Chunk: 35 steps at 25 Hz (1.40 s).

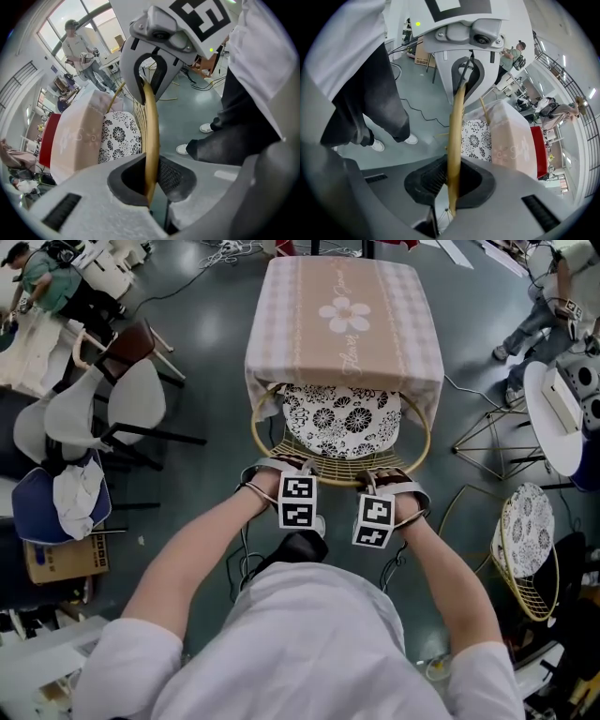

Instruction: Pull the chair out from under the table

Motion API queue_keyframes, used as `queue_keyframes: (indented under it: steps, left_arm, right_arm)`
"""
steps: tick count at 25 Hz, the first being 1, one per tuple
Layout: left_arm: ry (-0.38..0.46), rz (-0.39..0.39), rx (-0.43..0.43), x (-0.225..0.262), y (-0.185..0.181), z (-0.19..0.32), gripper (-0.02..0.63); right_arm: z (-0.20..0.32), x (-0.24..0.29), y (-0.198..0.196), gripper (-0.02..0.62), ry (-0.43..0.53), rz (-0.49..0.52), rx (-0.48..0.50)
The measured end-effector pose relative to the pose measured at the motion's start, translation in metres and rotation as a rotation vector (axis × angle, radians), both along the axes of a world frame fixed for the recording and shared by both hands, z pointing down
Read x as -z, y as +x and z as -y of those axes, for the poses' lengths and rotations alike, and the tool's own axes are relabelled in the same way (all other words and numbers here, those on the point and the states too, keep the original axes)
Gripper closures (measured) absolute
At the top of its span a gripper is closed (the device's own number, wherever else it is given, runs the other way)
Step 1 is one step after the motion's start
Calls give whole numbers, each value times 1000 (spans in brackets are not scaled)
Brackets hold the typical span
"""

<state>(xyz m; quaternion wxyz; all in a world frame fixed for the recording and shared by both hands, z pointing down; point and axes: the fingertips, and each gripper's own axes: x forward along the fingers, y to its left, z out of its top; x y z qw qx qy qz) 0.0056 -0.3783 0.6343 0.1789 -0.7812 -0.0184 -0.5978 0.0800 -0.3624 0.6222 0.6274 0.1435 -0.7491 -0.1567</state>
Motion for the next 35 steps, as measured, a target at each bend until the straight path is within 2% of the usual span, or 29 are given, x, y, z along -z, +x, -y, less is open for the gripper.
queue_keyframes:
  steps: [8,35]
  left_arm:
    - [-26,0,10,0,0,-21,575]
    - [-3,16,50,-3,-8,-96,575]
  right_arm:
    - [-16,1,1,563,-32,-4,15]
    - [-94,0,-8,565,-24,22,46]
